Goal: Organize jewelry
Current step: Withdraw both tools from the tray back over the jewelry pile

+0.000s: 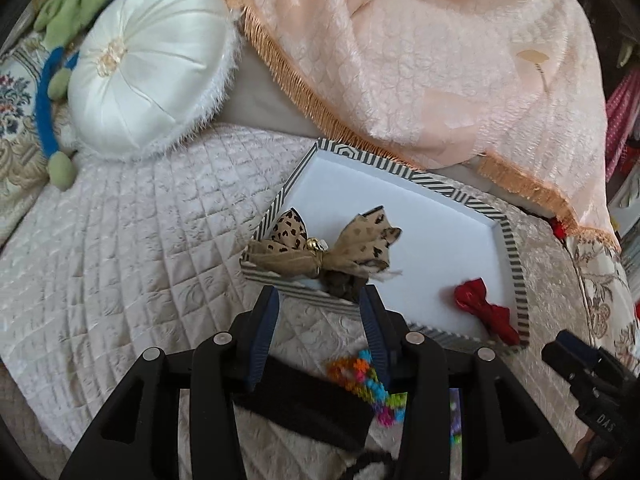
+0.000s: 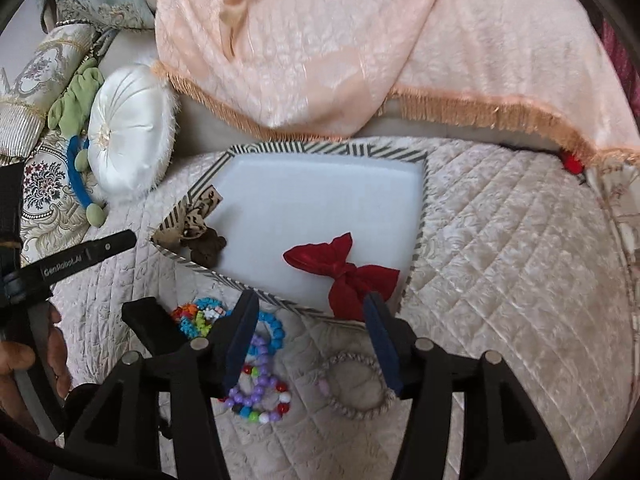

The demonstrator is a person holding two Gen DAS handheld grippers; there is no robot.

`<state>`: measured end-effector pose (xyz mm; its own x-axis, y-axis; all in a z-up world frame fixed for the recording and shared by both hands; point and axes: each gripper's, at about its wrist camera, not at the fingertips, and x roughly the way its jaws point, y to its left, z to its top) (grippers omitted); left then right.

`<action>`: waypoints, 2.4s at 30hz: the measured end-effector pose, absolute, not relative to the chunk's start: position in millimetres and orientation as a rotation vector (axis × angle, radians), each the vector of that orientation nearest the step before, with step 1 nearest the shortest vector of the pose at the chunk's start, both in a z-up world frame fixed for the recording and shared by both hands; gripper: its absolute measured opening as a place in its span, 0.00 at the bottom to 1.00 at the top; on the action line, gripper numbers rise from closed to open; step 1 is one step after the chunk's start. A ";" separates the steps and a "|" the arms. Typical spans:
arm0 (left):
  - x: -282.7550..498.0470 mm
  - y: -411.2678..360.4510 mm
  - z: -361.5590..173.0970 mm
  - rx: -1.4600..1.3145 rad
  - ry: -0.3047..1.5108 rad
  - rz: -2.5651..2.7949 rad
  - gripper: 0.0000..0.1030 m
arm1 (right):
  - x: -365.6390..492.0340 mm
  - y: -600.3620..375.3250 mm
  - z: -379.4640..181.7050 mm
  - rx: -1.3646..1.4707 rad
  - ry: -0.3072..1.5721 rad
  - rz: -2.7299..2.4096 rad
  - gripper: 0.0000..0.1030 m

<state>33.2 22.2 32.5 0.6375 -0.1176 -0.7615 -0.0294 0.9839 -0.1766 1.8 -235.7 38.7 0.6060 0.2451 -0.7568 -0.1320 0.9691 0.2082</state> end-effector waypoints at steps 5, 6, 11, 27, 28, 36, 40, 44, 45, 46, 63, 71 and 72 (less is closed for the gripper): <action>4.7 20.4 44.1 -0.154 0.841 -0.038 0.21 | -22.0 -229.8 54.3 0.090 0.859 0.169 0.62; -1.4 19.2 46.0 -0.147 0.835 -0.034 0.21 | -27.1 -228.8 57.3 0.091 0.852 0.169 0.64; -27.1 16.2 52.2 -0.130 0.811 -0.025 0.21 | -45.3 -223.8 63.9 0.095 0.846 0.169 0.67; -69.9 10.0 62.9 -0.101 0.773 0.005 0.21 | -77.9 -214.3 69.3 0.071 0.849 0.166 0.68; -71.1 9.5 64.0 -0.101 0.770 0.004 0.21 | -79.1 -215.0 70.3 0.074 0.847 0.164 0.68; -76.8 5.7 68.0 -0.094 0.759 0.006 0.21 | -83.8 -216.6 74.9 0.065 0.839 0.154 0.70; -78.2 2.9 67.6 -0.085 0.757 0.005 0.21 | -84.4 -217.3 76.7 0.064 0.837 0.154 0.70; -78.9 1.8 67.1 -0.085 0.758 0.002 0.21 | -84.7 -216.7 76.9 0.061 0.837 0.155 0.71; -78.9 1.8 67.1 -0.085 0.758 0.002 0.21 | -85.0 -216.9 77.0 0.061 0.838 0.155 0.71; -79.0 1.9 67.2 -0.083 0.758 0.004 0.21 | -85.0 -217.1 77.0 0.061 0.839 0.155 0.71; -76.6 2.7 61.7 -0.100 0.772 -0.001 0.21 | -82.7 -219.7 70.2 0.059 0.858 0.145 0.72; -67.2 34.3 55.9 -0.247 0.821 -0.024 0.21 | -81.8 -226.9 60.6 0.063 0.880 0.141 0.72; -65.6 38.9 54.0 -0.274 0.831 -0.029 0.21 | -81.2 -228.3 58.7 0.066 0.885 0.140 0.72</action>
